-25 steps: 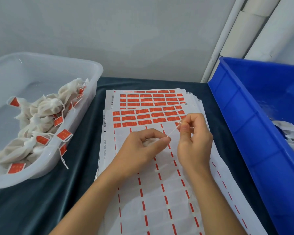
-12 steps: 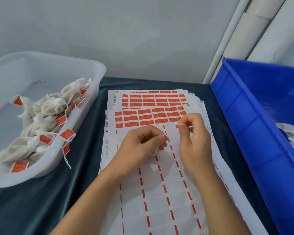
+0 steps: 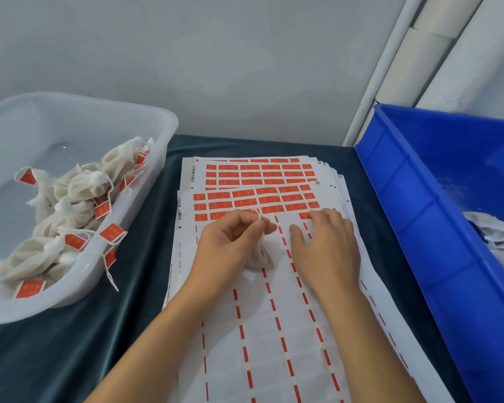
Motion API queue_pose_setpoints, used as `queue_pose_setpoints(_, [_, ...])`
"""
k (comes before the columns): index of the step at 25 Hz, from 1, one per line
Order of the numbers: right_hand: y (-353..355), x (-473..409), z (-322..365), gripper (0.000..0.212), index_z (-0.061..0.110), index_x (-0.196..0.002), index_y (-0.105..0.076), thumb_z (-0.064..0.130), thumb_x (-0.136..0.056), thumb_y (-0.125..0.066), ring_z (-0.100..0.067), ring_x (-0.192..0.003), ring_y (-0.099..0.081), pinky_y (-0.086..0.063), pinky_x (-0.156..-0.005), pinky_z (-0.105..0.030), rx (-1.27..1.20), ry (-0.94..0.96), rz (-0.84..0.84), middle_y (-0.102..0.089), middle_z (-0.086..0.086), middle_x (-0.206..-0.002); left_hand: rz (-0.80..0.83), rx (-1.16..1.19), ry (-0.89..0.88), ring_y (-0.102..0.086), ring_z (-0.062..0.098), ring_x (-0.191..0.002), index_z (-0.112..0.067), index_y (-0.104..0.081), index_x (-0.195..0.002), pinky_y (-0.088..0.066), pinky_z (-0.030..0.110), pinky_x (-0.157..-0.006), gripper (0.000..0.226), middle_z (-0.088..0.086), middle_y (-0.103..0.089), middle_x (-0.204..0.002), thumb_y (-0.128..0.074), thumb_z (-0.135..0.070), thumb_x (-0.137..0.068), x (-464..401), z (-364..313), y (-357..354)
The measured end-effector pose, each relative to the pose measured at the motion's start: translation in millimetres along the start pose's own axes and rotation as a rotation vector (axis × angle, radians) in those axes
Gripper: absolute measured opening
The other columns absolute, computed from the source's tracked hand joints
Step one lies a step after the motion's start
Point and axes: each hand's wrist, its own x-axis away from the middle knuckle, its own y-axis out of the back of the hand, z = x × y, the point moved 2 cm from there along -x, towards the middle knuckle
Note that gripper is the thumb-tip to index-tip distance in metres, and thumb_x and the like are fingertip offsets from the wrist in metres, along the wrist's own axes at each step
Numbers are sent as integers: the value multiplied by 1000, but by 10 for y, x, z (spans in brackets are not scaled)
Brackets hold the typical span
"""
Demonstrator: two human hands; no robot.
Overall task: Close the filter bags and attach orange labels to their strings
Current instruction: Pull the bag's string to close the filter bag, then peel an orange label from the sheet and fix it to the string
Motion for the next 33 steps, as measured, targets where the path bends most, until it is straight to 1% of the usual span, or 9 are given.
queue_pose_setpoints(5, [80,-109,19,55,28,-139,-55,63,-98,-50,-17,-118,-59,-53,-94,-38,39,-21,10,-61,6,-136,-22,-20,48,-70,-6,-96,-27,-75,-97,-47,-1,-70,13,-20,-79,-97,-64,-29,-102,-7,85,-40])
queue_pose_setpoints(9, [100,-199,63,51,27,-130,-65,63,-97,-53,-19,-104,-63,-54,-85,-37,47,-67,-42,-68,4,-124,-12,-31,48,-69,-8,-93,-30,-76,-96,-46,-2,-64,13,-22,-78,-96,-65,-28,-103,-4,125,-53])
queue_pose_setpoints(13, [-10,-291,132,62,28,-136,-62,72,-95,-46,-22,-117,-56,-50,-97,-42,162,-90,-72,-61,0,-132,5,-62,45,-69,-6,-94,-33,-76,-91,-47,0,-65,15,-21,-77,-96,-66,-29,-102,-15,132,-63])
queue_pose_setpoints(17, [-181,-315,219,57,33,-146,-57,64,-100,-42,-22,-128,-49,-46,-104,-40,169,-26,-127,-53,0,-148,24,-88,21,-69,-2,-94,-35,-76,-89,-51,4,-71,18,-20,-76,-96,-66,-28,-102,-25,139,-60])
queue_pose_setpoints(21, [-235,-358,202,55,31,-142,-61,62,-101,-42,-21,-115,-59,-50,-93,-38,224,16,-152,-65,0,-135,40,-123,13,-69,-1,-94,-33,-76,-91,-52,6,-71,16,-21,-76,-95,-65,-29,-102,-38,152,-67])
queue_pose_setpoints(25, [-192,-332,208,51,27,-132,-70,60,-101,-46,-21,-104,-62,-51,-86,-38,198,-27,-179,-70,0,-121,58,-129,25,-70,-2,-94,-33,-75,-90,-54,7,-71,18,-22,-76,-96,-65,-27,-103,-53,143,-22])
queue_pose_setpoints(29, [-74,-387,145,41,30,-127,-70,57,-97,-59,-16,-95,-60,-53,-79,-36,85,-49,-119,-71,4,-116,83,-152,69,-68,-7,-94,-33,-76,-91,-48,0,-67,19,-26,-76,-96,-64,-25,-103,-100,118,75])
queue_pose_setpoints(31, [-39,-399,93,37,31,-119,-68,57,-93,-66,-14,-91,-62,-56,-76,-34,-5,-89,-105,-71,6,-114,84,-155,70,-68,-8,-94,-34,-76,-91,-48,0,-66,19,-26,-76,-96,-64,-25,-103,-110,122,97])
queue_pose_setpoints(33, [-42,-367,75,38,31,-119,-67,58,-91,-68,-14,-91,-65,-58,-77,-33,-56,-121,-112,-71,6,-115,90,-172,70,-68,-8,-94,-34,-75,-92,-49,2,-65,18,-28,-75,-96,-64,-26,-103,-105,126,90])
